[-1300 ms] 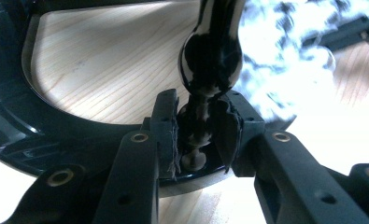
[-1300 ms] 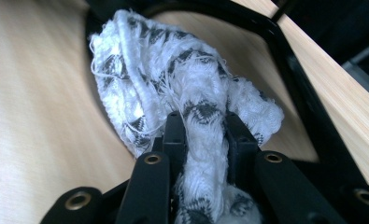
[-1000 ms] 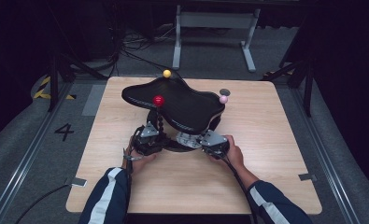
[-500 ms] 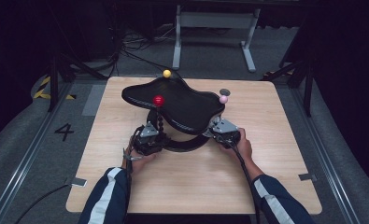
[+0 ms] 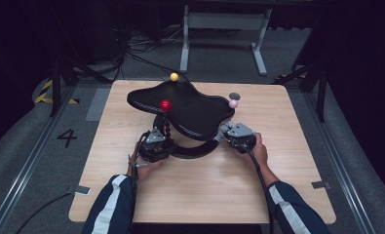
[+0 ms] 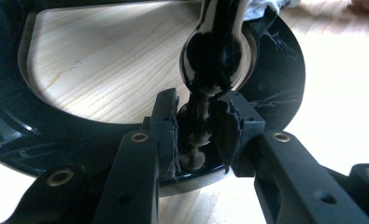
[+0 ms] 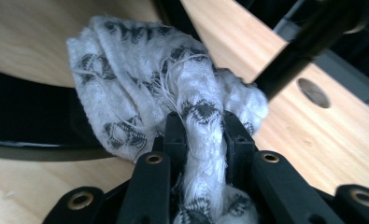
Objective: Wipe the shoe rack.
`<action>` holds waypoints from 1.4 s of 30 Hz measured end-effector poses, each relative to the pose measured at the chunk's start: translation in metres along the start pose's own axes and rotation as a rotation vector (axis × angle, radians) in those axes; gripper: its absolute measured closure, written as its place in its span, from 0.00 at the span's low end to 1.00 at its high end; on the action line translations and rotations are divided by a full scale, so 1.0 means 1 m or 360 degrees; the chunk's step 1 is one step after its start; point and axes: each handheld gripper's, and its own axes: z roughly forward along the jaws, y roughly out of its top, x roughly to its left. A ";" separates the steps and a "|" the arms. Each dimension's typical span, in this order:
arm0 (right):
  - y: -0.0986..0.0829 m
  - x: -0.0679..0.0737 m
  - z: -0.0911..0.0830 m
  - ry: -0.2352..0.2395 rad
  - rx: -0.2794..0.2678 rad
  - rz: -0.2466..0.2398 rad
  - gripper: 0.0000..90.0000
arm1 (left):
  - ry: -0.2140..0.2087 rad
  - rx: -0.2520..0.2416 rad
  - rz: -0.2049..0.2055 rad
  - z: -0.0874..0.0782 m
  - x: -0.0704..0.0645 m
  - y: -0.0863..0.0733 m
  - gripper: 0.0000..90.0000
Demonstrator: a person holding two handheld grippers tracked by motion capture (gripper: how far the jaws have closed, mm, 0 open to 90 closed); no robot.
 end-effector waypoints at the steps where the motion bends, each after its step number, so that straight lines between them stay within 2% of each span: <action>1: 0.001 0.001 0.000 0.0013 -0.0002 0.0001 0.84 | 0.0001 0.0000 0.0001 0.000 0.000 0.000 0.77; 5: 0.004 0.005 -0.001 0.0043 0.0002 -0.0023 0.85 | 0.0002 0.0002 0.0000 0.000 0.000 0.000 0.77; 7: 0.005 0.007 -0.002 0.0067 -0.0002 -0.0021 0.85 | -0.0032 0.0003 0.0000 0.000 0.000 0.000 0.76; 10: 0.007 0.009 -0.004 0.0135 -0.0012 -0.0025 0.85 | -0.0068 0.0003 0.0000 0.000 0.000 -0.001 0.76; 12: 0.009 0.012 -0.006 0.0171 -0.0019 -0.0034 0.84 | -0.0068 0.0006 -0.0001 -0.001 -0.001 -0.001 0.76; 17: 0.014 0.023 -0.009 0.0238 -0.0049 -0.0101 0.84 | -0.0069 0.0007 0.0011 0.001 -0.004 0.000 0.76; 19: 0.015 0.027 -0.009 0.0245 -0.0059 -0.0107 0.84 | -0.0056 0.0016 0.0009 0.000 -0.005 0.000 0.76; 20: 0.018 0.034 -0.010 0.0259 -0.0062 -0.0139 0.84 | -0.0061 0.0011 0.0015 0.001 -0.007 0.000 0.76; 24: 0.021 0.040 -0.012 0.0281 -0.0067 -0.0150 0.84 | -0.0056 0.0030 0.0013 0.001 -0.010 0.001 0.76; 25: 0.021 0.042 -0.012 0.0286 -0.0071 -0.0156 0.84 | -0.0051 0.0026 0.0031 0.002 -0.011 0.001 0.75; 26: 0.022 0.044 -0.013 0.0289 -0.0070 -0.0170 0.84 | -0.0079 0.0010 -0.0005 0.003 -0.014 0.001 0.75; 27: 0.022 0.046 -0.013 0.0292 -0.0072 -0.0180 0.84 | -0.0076 0.0020 0.0015 0.003 -0.015 0.001 0.74; 30: 0.023 0.048 -0.014 0.0273 -0.0067 -0.0247 0.84 | -0.0097 0.0015 0.0007 0.003 -0.017 0.001 0.74; 34: 0.020 0.042 -0.012 0.0279 -0.0073 -0.0189 0.84 | -0.0080 0.0013 0.0047 0.003 -0.020 0.001 0.70; 35: 0.020 0.041 -0.012 0.0280 -0.0074 -0.0178 0.84 | -0.0041 0.0028 0.0066 0.001 -0.022 0.002 0.68; 38: 0.019 0.040 -0.012 0.0276 -0.0079 -0.0169 0.84 | -0.0029 0.0025 0.0083 -0.007 -0.023 0.004 0.64; 40: 0.019 0.040 -0.012 0.0279 -0.0079 -0.0168 0.84 | -0.0016 0.0025 0.0097 -0.010 -0.023 0.005 0.65; 41: 0.019 0.040 -0.012 0.0279 -0.0079 -0.0168 0.84 | -0.0018 -0.0001 0.0077 -0.013 -0.024 0.005 0.65; 42: 0.019 0.040 -0.012 0.0279 -0.0080 -0.0164 0.84 | -0.0009 -0.0025 0.0076 -0.016 -0.024 0.006 0.72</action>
